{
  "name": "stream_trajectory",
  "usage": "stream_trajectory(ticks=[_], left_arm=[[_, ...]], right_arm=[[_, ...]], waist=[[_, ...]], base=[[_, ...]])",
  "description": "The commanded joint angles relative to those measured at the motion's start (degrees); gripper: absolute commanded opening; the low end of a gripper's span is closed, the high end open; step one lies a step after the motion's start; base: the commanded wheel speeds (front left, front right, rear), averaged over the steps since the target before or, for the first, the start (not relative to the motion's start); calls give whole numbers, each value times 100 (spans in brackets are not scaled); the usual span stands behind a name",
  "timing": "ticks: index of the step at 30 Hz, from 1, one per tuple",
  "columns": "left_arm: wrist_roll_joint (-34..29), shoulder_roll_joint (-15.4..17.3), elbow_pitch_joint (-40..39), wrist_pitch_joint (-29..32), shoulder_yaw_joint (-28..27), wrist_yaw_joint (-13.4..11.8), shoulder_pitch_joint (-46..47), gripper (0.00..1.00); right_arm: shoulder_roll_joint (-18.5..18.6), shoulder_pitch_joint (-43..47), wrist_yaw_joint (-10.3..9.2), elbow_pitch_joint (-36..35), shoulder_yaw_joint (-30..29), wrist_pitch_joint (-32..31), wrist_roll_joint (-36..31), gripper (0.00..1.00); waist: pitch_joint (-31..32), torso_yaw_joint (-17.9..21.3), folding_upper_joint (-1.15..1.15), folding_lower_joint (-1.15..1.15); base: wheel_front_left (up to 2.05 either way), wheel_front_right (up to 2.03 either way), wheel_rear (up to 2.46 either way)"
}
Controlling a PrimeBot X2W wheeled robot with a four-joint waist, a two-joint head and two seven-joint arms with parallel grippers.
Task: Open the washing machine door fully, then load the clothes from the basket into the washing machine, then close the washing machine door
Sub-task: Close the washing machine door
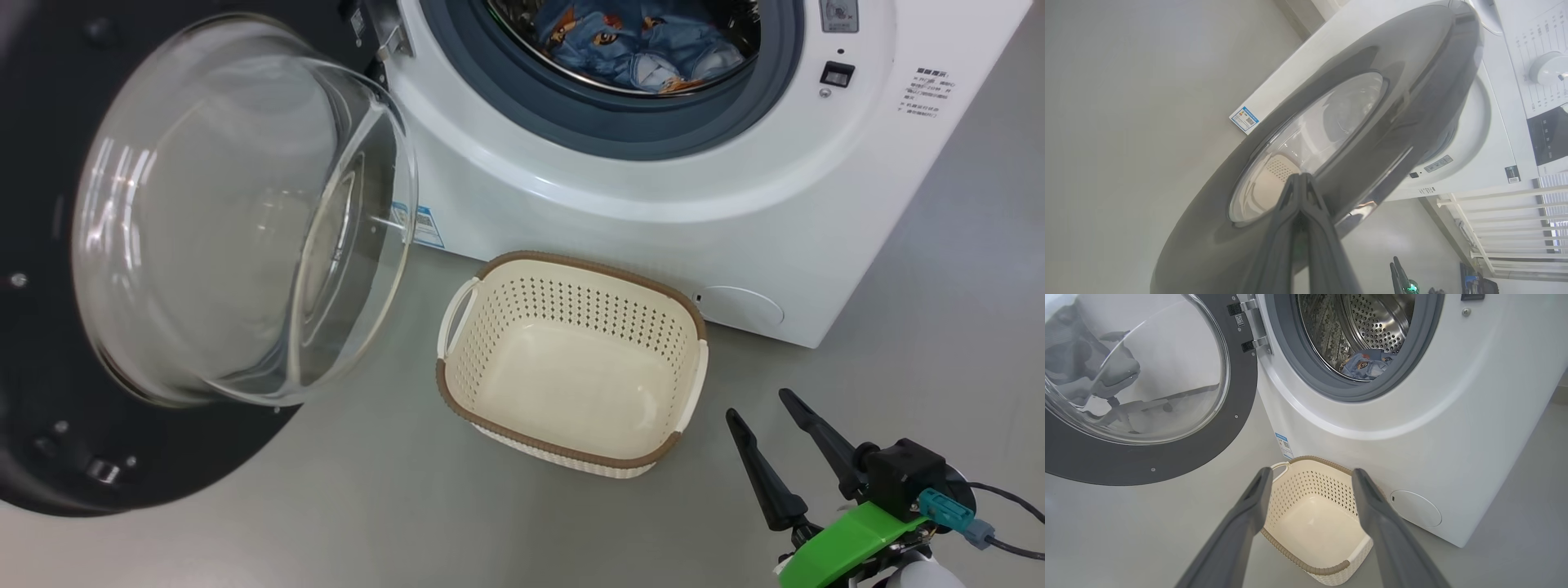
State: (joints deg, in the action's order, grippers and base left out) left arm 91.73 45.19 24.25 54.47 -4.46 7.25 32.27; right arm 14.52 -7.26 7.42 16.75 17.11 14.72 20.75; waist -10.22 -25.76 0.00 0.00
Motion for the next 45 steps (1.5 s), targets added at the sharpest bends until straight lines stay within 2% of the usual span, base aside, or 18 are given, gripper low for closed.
stream_trajectory(ticks=[1, 12, 18, 30, 45], left_arm=[[94, 280, -205, 104, -178, 24, 21, 0], [274, 33, -954, 494, -164, 24, -125, 0], [267, -87, -1521, 786, -80, 24, -192, 0], [94, -460, -2514, 953, 148, 24, -146, 0], [-151, -800, -2794, 869, 352, 24, -2, 0]], right_arm=[[-5, 43, 7, -126, 105, 28, -11, 100], [-65, 65, 7, -143, 12, 28, -13, 100], [-111, 97, 7, -158, -61, 28, -14, 100], [-192, 117, 7, -186, -143, 28, -29, 100], [-313, 158, 7, -221, -212, 28, -47, 100]], waist=[[8, 7, 0, 0], [69, 129, 0, 0], [102, 309, 0, 0], [126, 729, 0, 0], [188, 1477, 0, 0]], base=[[0, 0, 0], [0, 0, 0], [0, 0, 0], [0, 0, 0], [0, 0, 0]])
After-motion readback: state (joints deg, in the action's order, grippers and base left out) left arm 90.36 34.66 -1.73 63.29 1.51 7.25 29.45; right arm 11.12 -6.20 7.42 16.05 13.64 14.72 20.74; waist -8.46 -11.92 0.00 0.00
